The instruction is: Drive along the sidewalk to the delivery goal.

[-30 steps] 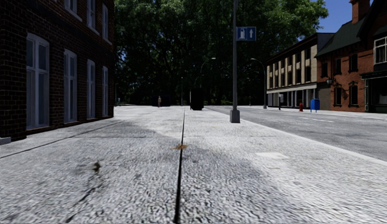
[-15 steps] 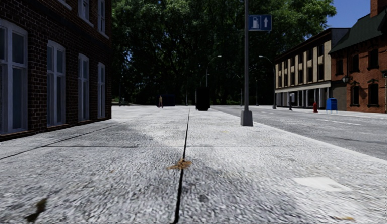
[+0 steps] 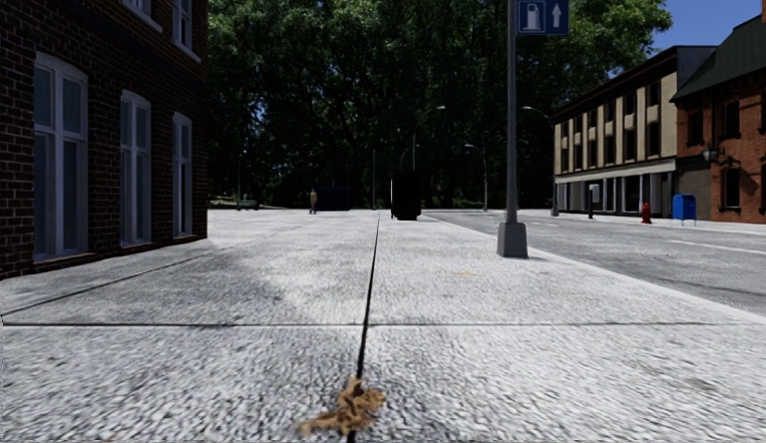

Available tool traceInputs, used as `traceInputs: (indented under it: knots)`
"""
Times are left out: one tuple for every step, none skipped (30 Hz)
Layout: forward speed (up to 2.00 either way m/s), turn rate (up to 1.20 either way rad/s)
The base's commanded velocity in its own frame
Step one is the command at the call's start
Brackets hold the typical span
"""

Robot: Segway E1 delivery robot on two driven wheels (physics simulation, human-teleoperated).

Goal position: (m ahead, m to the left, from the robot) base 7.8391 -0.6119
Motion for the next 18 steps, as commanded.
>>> traceInputs:
  knots:
    - [2.0,0.0]
    - [2.0,0.0]
    - [2.0,0.0]
    - [2.0,0.0]
    - [2.0,0.0]
    - [2.0,0.0]
    - [2.0,0.0]
    - [2.0,0.0]
    - [2.0,0.0]
    - [2.0,0.0]
    - [2.0,0.0]
    - [2.0,0.0]
    - [2.0,0.0]
    - [2.0,0.0]
    - [2.0,0.0]
    - [2.0,0.0]
    - [2.0,0.0]
    - [2.0,0.0]
